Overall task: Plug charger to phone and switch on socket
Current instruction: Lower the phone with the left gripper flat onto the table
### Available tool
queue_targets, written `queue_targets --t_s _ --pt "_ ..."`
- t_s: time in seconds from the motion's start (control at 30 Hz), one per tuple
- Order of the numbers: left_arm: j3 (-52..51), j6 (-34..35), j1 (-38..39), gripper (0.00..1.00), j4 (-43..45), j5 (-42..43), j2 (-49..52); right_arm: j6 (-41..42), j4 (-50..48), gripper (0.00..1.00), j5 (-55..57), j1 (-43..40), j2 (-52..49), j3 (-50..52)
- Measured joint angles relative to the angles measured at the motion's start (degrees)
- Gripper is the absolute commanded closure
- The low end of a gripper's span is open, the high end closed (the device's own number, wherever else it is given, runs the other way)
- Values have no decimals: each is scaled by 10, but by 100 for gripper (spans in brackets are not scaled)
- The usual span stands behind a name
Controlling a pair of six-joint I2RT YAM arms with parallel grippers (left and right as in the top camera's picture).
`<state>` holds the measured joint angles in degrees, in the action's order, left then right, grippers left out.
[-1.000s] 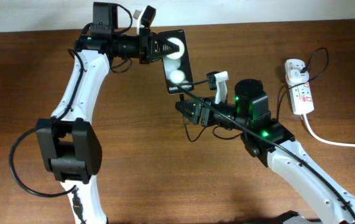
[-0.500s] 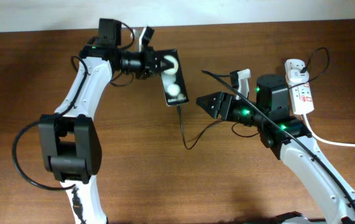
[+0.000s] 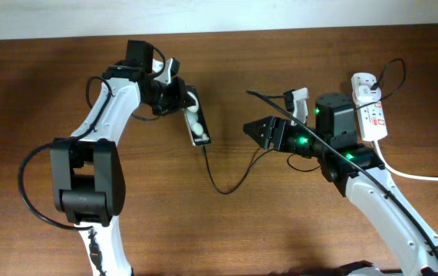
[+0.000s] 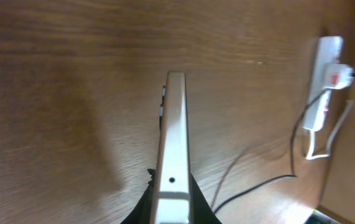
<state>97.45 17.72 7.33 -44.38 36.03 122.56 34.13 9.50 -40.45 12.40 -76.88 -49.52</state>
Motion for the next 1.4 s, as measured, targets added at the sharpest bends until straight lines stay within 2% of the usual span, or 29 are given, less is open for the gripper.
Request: queue_targets --t_s 0.57,0.77,1.1,1.27,1.4 --pt "-10 5 0 100 -10 -20 52 -3 10 30 1 0 0 0" --pt "-10 24 -1 100 -21 19 82 -3 10 30 1 0 0 0" --pt "-10 28 0 70 -19 13 94 -3 10 30 2 0 0 0" --pt "-8 28 0 59 -19 17 96 -3 10 30 2 0 0 0" --pt "-5 28 0 55 -19 19 96 -3 10 30 2 0 0 0"
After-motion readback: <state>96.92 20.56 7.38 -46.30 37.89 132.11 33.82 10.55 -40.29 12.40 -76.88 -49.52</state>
